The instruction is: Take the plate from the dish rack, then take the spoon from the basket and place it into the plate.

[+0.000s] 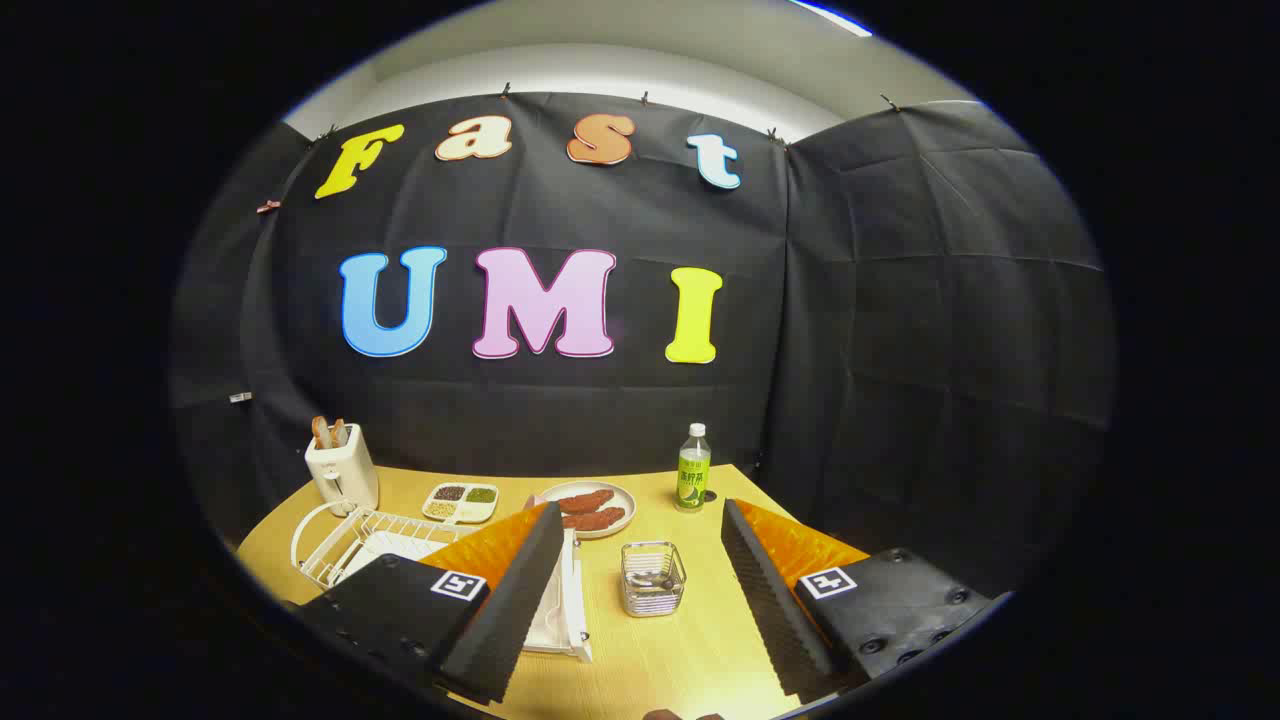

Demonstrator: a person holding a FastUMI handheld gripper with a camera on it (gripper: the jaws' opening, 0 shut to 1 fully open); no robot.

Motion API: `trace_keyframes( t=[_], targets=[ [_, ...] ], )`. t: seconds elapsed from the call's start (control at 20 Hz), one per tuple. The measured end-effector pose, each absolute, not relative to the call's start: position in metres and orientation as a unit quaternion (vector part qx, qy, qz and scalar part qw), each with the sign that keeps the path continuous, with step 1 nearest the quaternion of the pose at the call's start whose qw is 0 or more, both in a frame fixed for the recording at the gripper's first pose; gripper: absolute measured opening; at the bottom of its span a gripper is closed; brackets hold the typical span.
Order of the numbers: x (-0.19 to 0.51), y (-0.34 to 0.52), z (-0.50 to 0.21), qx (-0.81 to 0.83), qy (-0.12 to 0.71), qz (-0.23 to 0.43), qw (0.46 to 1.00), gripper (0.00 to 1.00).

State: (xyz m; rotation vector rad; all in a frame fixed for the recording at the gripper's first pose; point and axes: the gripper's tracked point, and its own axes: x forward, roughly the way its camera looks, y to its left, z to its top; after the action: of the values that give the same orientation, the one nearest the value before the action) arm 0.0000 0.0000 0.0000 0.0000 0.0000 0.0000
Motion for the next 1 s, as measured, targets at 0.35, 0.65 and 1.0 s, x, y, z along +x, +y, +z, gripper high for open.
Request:
trace_keyframes(
  t=[0.35,0.65,1.0],
  targets=[
    [-0.011,-0.001,-0.001,0.004,0.004,0.005,1.000,0.98],
    [-0.014,0.008,-0.001,-0.008,0.001,0.016,1.000,0.97],
    [-0.007,0.015,-0.004,-0.006,0.007,0.023,1.000,0.98]
  ],
)
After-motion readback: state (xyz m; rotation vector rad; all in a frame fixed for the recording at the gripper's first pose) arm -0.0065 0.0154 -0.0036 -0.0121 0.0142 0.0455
